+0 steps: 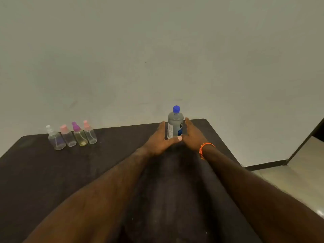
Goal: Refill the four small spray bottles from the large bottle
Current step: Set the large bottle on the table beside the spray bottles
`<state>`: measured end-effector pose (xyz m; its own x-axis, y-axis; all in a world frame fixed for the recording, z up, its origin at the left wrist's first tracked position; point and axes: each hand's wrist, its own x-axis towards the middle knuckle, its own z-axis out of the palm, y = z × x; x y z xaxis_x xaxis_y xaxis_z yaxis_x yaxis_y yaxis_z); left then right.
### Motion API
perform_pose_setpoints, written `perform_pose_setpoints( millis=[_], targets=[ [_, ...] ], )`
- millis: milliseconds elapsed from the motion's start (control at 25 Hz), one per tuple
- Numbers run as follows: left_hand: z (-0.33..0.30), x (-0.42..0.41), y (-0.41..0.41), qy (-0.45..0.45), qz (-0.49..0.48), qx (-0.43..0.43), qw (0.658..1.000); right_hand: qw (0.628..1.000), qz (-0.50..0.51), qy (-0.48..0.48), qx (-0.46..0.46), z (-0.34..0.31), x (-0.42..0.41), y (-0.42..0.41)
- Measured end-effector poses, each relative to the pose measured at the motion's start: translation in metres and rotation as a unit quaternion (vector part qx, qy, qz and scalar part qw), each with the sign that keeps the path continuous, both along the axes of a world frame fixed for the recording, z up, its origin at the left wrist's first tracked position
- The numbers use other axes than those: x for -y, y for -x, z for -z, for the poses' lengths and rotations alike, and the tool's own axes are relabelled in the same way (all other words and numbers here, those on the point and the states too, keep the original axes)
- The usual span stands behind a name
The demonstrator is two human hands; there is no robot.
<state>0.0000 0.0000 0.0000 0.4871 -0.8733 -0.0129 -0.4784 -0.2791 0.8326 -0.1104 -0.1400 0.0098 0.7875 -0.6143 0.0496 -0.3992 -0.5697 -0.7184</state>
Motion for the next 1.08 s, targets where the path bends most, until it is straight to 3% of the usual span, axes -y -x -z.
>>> perform_pose_setpoints(
  millis=[80,360,800,1080],
  targets=[
    [0.003,0.009,0.001,0.044,0.035,-0.029,0.998,0.999,-0.030,-0.023,0.038,0.002,-0.003,-0.004],
    [0.008,0.004,0.009,0.026,0.033,-0.062,0.997,0.999,-0.026,-0.010,0.034,-0.003,-0.017,0.011],
    [-0.034,-0.105,0.095,0.024,0.031,-0.041,0.998,0.998,-0.054,0.023,0.025,-0.047,-0.122,0.115],
    [-0.031,-0.167,0.150,0.016,0.033,-0.042,0.998,0.998,-0.057,-0.002,0.039,-0.037,-0.179,0.168]
  ],
)
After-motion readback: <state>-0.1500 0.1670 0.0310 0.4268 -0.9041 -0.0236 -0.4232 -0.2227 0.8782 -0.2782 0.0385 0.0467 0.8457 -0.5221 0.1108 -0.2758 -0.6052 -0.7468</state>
